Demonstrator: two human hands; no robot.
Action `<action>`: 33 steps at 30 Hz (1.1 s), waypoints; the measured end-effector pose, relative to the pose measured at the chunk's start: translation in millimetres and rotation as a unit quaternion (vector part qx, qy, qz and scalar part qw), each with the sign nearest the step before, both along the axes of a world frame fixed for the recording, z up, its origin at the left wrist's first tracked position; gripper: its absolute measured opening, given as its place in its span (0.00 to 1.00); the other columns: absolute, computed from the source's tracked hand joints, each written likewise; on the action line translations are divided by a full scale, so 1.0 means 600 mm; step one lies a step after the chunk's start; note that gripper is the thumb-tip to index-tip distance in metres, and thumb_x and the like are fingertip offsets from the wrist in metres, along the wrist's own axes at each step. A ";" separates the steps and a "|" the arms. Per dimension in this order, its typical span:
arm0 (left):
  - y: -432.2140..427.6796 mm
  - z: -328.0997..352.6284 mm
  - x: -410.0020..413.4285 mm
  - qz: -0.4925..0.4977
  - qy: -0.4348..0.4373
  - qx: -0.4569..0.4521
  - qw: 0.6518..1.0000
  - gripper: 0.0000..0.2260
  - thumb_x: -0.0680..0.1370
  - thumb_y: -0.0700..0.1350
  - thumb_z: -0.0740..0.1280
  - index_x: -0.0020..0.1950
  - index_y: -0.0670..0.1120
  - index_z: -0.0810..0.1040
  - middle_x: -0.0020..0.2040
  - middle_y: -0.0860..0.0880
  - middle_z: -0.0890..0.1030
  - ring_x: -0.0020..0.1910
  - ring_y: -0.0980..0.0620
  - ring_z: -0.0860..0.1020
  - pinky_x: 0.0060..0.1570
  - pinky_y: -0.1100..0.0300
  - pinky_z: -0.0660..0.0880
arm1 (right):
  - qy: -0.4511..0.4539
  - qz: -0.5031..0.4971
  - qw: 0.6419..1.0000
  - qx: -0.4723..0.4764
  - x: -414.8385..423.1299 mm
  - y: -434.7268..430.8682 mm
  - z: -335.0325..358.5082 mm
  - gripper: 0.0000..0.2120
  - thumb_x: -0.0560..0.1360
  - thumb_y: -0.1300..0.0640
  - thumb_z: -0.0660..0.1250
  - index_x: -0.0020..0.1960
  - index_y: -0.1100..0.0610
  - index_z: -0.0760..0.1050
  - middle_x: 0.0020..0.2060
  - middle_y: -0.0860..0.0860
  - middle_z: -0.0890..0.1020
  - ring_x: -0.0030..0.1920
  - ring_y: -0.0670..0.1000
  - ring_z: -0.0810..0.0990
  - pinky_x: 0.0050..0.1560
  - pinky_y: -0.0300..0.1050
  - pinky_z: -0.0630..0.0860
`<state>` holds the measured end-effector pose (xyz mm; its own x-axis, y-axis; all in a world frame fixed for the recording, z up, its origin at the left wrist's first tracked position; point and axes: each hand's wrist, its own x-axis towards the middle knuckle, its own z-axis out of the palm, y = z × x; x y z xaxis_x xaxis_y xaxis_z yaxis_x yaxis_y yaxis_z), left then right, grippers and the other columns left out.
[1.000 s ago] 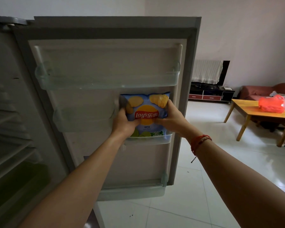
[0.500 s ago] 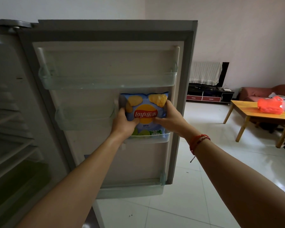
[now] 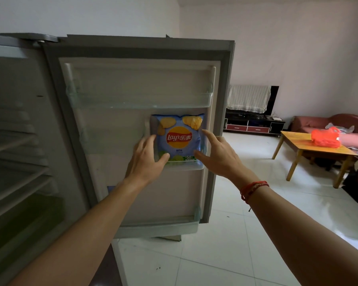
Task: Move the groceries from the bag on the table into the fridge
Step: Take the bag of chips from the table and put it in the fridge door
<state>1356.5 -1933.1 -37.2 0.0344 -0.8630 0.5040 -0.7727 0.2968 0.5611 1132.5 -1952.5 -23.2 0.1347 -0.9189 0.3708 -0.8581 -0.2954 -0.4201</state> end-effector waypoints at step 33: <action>0.065 -0.015 -0.098 -0.045 -0.191 -0.082 0.977 0.40 0.73 0.70 0.49 0.77 0.44 0.63 0.76 0.41 0.64 0.75 0.41 0.61 0.68 0.43 0.68 | 0.158 -0.181 0.970 -0.022 -0.144 0.180 -0.015 0.35 0.79 0.32 0.57 0.81 0.41 0.51 0.79 0.59 0.59 0.75 0.63 0.63 0.68 0.60 0.68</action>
